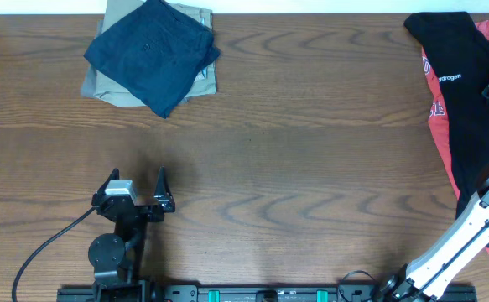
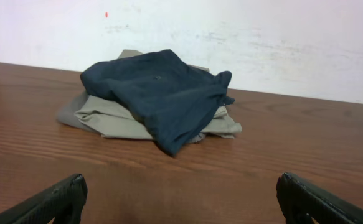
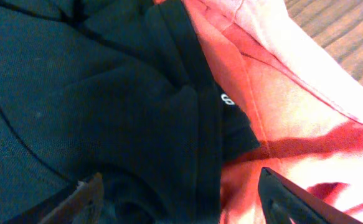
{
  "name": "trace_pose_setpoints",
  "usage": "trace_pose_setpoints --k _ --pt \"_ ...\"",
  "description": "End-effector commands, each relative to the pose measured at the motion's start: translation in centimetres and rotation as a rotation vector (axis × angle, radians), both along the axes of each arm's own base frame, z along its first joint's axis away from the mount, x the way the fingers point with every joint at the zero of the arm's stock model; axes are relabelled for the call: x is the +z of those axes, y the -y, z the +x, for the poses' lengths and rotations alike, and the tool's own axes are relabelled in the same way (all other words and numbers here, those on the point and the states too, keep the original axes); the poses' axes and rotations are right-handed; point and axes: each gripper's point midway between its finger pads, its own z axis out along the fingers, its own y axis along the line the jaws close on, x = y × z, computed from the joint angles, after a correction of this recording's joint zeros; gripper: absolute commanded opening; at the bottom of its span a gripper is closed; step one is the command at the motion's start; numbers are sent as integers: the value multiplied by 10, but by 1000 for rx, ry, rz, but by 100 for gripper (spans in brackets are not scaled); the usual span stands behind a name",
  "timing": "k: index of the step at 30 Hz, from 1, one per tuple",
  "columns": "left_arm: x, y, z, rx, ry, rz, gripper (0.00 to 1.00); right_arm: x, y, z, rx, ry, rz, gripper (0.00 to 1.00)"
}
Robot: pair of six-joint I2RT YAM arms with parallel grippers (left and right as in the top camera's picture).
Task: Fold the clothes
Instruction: 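Close the right gripper on the black t-shirt's edge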
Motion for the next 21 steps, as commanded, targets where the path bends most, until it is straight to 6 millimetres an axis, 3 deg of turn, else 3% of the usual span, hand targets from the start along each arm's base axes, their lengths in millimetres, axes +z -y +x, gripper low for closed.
trace_pose_setpoints --k 1,7,12,18,21 --pt "-15 3 -1 -16 -41 13 98 -18 -10 7 21 4 46 75" --pt "-15 3 -1 -16 -41 13 98 -27 -14 11 36 12 65 72" --pt "-15 3 -1 -15 -41 13 98 -27 -14 12 38 15 62 56" --pt "-15 3 -1 -16 -41 13 98 -27 -13 12 35 14 60 53" --pt "-15 3 -1 -16 -41 13 98 -27 -14 12 36 14 60 45"
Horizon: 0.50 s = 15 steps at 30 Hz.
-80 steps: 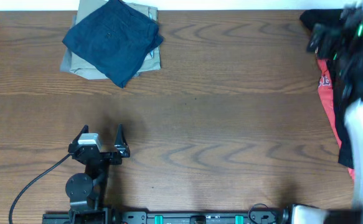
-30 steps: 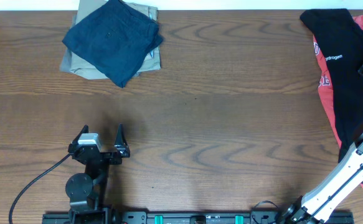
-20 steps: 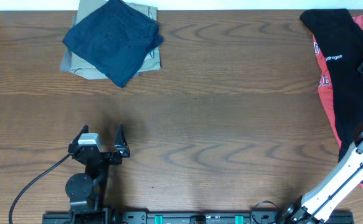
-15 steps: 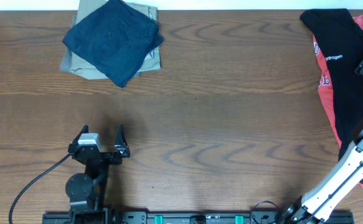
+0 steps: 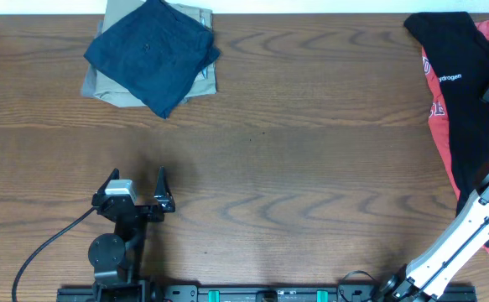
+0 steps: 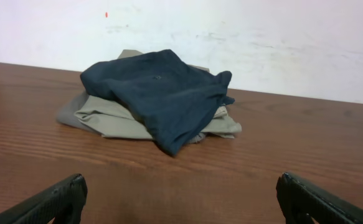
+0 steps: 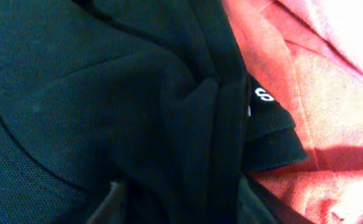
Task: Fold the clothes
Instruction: 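Close the right gripper on the black t-shirt's edge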
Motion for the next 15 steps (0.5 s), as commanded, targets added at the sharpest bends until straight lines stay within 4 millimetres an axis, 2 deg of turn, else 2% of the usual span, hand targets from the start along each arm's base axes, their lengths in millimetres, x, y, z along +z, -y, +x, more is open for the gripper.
trace_pose_setpoints --k 1,6,12,15 --pt "-15 3 -1 -16 -41 13 98 -7 -6 5 7 0 14 39" --pt "-15 3 -1 -16 -41 13 98 -8 -9 5 9 -5 19 16" --pt "-15 3 -1 -16 -41 13 98 -3 -10 4 -23 4 39 2" --pt "-15 3 -1 -16 -41 13 98 9 -9 6 -68 33 58 1"
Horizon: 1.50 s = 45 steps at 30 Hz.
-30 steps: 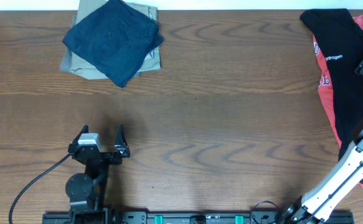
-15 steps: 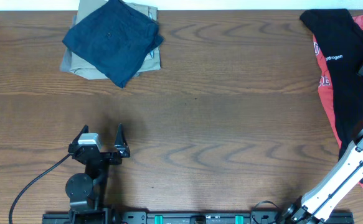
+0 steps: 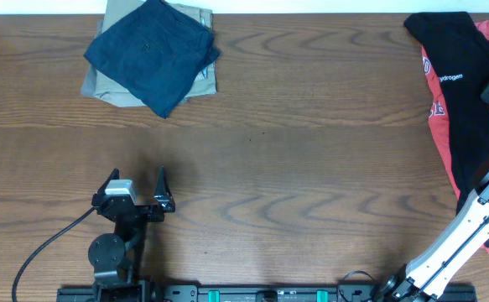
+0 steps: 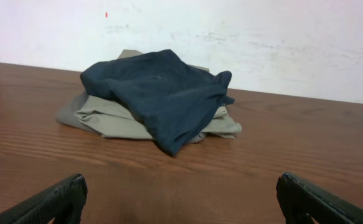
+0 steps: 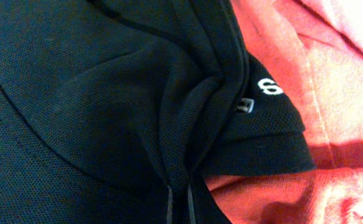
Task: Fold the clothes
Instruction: 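Close the right gripper on the black t-shirt's edge, then drag the black t-shirt left to the table center with the right gripper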
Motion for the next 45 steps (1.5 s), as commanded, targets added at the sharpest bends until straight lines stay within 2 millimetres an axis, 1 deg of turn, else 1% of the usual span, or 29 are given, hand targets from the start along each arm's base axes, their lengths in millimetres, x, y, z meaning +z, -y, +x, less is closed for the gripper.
trace_pose_setpoints --k 1,3,6,11,13,15,19,20,21,24,26,29,30,34,35,38,40,43,45 --pt "-15 3 -1 -16 -41 13 98 16 -4 4 -63 41 38 1" --pt "-15 3 -1 -16 -41 13 98 30 -6 5 -98 63 57 1" --pt "-15 3 -1 -16 -41 13 98 51 -14 8 -89 91 62 1" --pt "-15 3 -1 -16 -41 13 98 94 -34 16 -50 133 39 1" --pt "-15 3 -1 -15 -41 13 98 113 -48 22 -22 156 27 1" --pt "-15 3 -1 -16 -41 13 98 126 -63 27 7 167 22 1" --pt "-15 3 -1 -16 -41 13 98 141 -100 40 74 178 24 1" --pt "-15 3 -1 -16 -41 13 98 143 -114 44 101 182 31 1" --pt "-15 3 -1 -16 -41 13 98 144 -123 48 121 184 37 1" --pt "-15 3 -1 -16 -41 13 98 147 -170 61 218 195 81 1" --pt "-15 3 -1 -16 -41 13 98 147 -204 69 291 201 118 1" --pt "-15 3 -1 -16 -41 13 98 148 -262 78 408 206 168 1" --pt "-15 3 -1 -16 -41 13 98 148 -286 80 453 205 183 1" --pt "-15 3 -1 -16 -41 13 98 147 -370 80 599 185 213 1" --pt "-15 3 -1 -16 -41 13 98 146 -397 77 645 177 219 1" --pt "-15 3 -1 -16 -41 13 98 146 -462 66 759 163 230 1" --pt "-15 3 -1 -16 -41 13 98 146 -506 54 837 154 238 1" --pt "-15 3 -1 -16 -41 13 98 145 -571 29 955 135 250 1" --pt "-15 3 -1 -16 -41 13 98 143 -606 9 1023 113 258 1"
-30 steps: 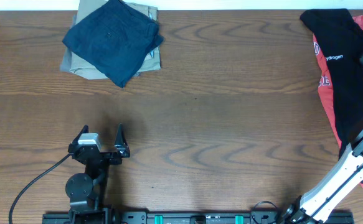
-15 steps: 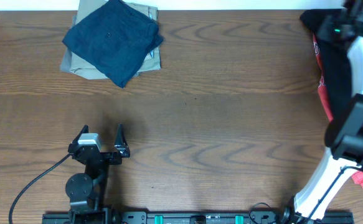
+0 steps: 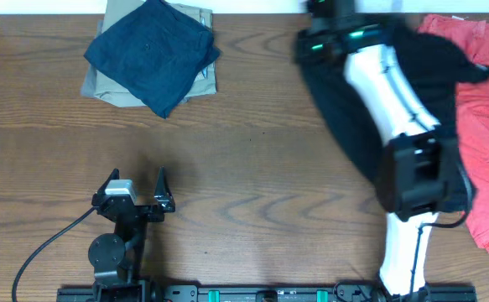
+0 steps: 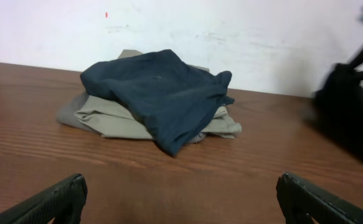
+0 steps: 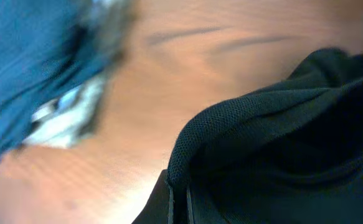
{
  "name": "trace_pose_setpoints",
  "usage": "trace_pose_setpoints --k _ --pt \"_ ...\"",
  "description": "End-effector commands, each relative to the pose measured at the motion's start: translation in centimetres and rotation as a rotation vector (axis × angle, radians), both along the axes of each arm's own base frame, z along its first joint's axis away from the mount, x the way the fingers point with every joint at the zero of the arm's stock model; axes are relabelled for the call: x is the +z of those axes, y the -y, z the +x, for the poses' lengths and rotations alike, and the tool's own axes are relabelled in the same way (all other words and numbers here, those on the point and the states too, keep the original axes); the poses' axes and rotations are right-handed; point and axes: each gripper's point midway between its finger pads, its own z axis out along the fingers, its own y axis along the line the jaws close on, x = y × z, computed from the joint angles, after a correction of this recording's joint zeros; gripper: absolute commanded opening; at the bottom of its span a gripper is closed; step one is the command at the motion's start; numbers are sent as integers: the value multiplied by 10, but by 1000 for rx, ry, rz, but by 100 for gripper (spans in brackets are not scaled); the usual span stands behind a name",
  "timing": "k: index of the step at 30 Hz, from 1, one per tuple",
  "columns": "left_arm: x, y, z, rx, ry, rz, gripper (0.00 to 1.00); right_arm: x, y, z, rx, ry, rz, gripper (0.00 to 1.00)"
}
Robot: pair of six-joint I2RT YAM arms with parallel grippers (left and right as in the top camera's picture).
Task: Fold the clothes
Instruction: 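Drag the black t-shirt left to the table center with the right gripper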
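A black shirt [image 3: 338, 113] hangs stretched across the right half of the table, with my right gripper [image 3: 324, 13] shut on a fold of it at the far edge. The right wrist view shows the jaws pinched on that black fabric [image 5: 262, 143], gripper [image 5: 179, 202]. A red shirt [image 3: 483, 109] lies crumpled at the far right. My left gripper [image 3: 137, 176] rests open near the front left with nothing between its fingers [image 4: 50, 202]. In the left wrist view the black shirt [image 4: 349, 115] is a blur at the right.
A folded stack, a navy garment [image 3: 152, 54] on a khaki one [image 3: 101, 88], sits at the far left corner and shows as a stack [image 4: 156, 93] in the left wrist view. My right arm [image 3: 395, 92] reaches across the wooden table [image 3: 252, 159] from the front right.
My right gripper, then shut on the black shirt over the pile at the far right, is now at the far middle edge with the shirt pulled off the red one. The left arm is unmoved.
My right gripper stood open over the black shirt lying on the red one at the far right. It then sat lower in the fabric, then was shut on a fold. Now the black shirt is held near the table's middle, and the red shirt is uncovered.
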Motion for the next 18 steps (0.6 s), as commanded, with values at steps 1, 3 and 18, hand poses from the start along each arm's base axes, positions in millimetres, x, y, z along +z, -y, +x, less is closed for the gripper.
trace_pose_setpoints --k 1,3,18 --pt "-15 3 -1 -16 -41 13 98 13 -66 -35 135 -4 39 1" --pt "-15 3 -1 -16 -41 13 98 11 -95 -56 181 -29 43 1" --pt "-15 3 -1 -16 -41 13 98 -5 -149 -165 361 -267 -13 4"
